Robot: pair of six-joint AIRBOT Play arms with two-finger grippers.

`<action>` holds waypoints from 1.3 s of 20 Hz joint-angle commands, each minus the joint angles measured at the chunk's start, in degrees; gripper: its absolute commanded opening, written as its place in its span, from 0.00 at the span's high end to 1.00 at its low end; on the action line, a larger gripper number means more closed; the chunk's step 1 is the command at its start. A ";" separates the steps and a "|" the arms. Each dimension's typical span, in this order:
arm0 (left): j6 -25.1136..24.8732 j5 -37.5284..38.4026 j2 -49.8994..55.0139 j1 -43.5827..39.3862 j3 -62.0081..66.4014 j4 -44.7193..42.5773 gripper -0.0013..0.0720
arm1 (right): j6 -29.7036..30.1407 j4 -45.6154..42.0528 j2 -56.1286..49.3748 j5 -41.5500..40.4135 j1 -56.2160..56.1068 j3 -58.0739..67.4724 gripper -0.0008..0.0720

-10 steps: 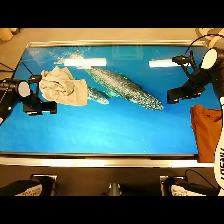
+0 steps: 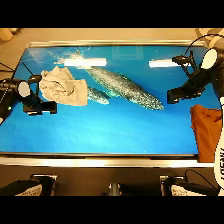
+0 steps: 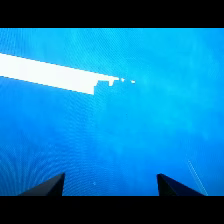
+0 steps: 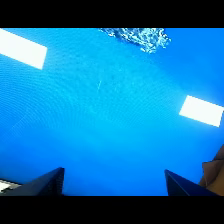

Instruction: Fold the shirts.

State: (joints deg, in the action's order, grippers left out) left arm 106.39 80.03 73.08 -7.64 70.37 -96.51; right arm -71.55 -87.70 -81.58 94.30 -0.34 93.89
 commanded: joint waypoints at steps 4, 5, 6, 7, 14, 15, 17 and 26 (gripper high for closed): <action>-0.02 0.00 0.02 0.07 -0.02 -0.02 0.06 | -0.02 0.04 0.02 -0.44 -0.04 -0.02 0.07; -0.02 0.00 0.02 0.07 -0.02 -0.02 0.06 | 0.09 -0.04 0.02 -1.60 -0.04 -0.02 0.07; -0.02 0.00 0.02 0.07 -0.02 -0.02 0.06 | 0.92 -0.52 0.02 -3.26 -0.04 -0.02 0.07; 0.02 0.00 0.02 0.07 -0.02 -0.02 0.06 | 1.29 -1.07 0.02 -4.44 -0.04 -0.02 0.07; 4.66 -16.76 0.39 -0.20 -0.04 0.61 0.06 | 8.35 -3.43 0.02 -12.83 -0.04 -0.02 0.07; 4.68 -19.61 0.44 -0.20 -0.04 0.81 0.06 | 8.33 -3.28 0.02 -14.19 -0.04 -0.02 0.07; 4.66 -28.44 0.66 -0.20 -0.04 1.42 0.06 | 8.37 -3.21 0.02 -18.64 -0.04 -0.02 0.07; 4.74 -58.82 0.72 -0.37 -0.02 1.64 0.06 | 8.37 -2.97 -0.02 -27.23 -0.04 -0.02 0.07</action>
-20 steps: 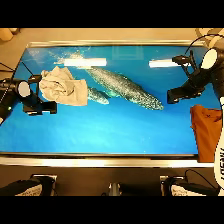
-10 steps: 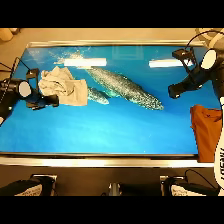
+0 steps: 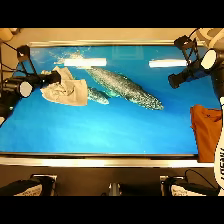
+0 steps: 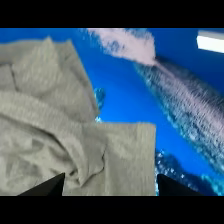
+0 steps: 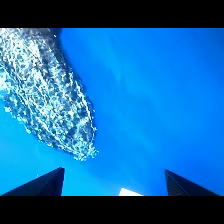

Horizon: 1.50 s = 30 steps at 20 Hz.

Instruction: Fold the shirts.

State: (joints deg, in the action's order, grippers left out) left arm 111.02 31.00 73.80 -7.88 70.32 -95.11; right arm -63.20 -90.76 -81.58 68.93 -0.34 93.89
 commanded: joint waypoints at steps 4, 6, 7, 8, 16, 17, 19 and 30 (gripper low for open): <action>0.02 -10.62 0.48 -0.20 0.04 1.27 0.17 | 0.02 0.11 -0.02 -1.84 -0.04 -0.04 0.07; 0.04 -9.27 4.09 1.75 2.36 1.20 0.15 | -0.02 0.15 -0.04 -1.60 -0.07 -0.04 0.07; 0.11 -2.95 7.78 3.74 6.47 1.62 0.15 | -0.11 0.28 -0.02 -1.60 -0.07 -0.04 0.07; 0.09 5.16 12.20 6.05 11.87 3.63 0.14 | -0.20 0.63 -0.02 -1.46 -0.07 -0.04 0.07; 3.65 24.98 38.29 14.93 36.79 23.10 0.00 | -0.17 3.58 -0.02 -1.20 -0.07 -0.04 0.07; 3.67 23.80 39.10 14.49 36.79 23.34 0.00 | -0.17 3.56 -0.02 -1.18 -0.07 -0.04 0.07; 3.65 22.86 39.89 13.86 36.79 23.37 0.00 | -0.17 3.58 -0.02 -1.20 -0.07 -0.04 0.07; -30.86 20.35 17.97 8.96 40.61 50.77 0.95 | 3.48 1.86 11.54 -3.23 -0.04 -0.02 0.07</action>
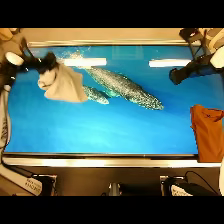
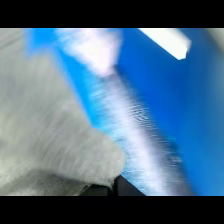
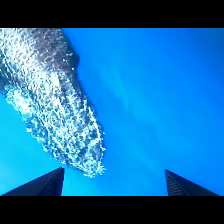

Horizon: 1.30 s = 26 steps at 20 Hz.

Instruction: Fold the shirts.

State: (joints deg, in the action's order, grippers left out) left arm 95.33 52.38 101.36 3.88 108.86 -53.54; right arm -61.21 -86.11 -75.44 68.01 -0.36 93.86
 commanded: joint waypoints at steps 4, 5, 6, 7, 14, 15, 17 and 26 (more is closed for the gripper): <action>-16.96 -3.93 -29.49 -11.74 3.23 8.46 0.95 | 1.44 -4.17 18.10 -8.33 -0.02 0.00 0.07; -16.94 -4.00 -33.00 -14.14 3.23 5.73 0.95 | 1.31 -4.15 20.83 -9.14 -0.02 0.00 0.07; -16.41 -3.41 -35.93 -16.96 3.19 0.76 0.95 | 1.25 -4.15 22.99 -9.16 -0.02 0.00 0.07; -13.88 -2.27 -37.75 -19.54 3.17 -4.61 0.95 | 1.25 -4.15 24.79 -8.63 -0.02 0.00 0.07; -7.23 4.33 -33.92 -35.17 -16.17 -12.94 0.95 | 0.63 -3.30 22.82 14.34 -0.02 -0.04 0.07; -7.19 2.36 -31.80 -37.70 -21.40 -12.68 0.95 | 0.63 -3.28 20.35 18.67 -0.02 -0.07 0.07; -2.01 -4.37 -25.90 -42.45 -30.38 -9.07 0.95 | 0.63 -3.23 15.23 22.82 -0.02 -0.66 0.07; -3.98 12.22 -12.09 -33.18 -23.37 0.11 0.09 | 0.66 -2.29 -4.94 22.18 -0.04 -5.55 0.07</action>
State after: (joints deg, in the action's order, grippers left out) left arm 92.75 55.81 89.54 -35.51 81.95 -51.92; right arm -60.58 -89.01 -75.13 88.20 -0.34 89.89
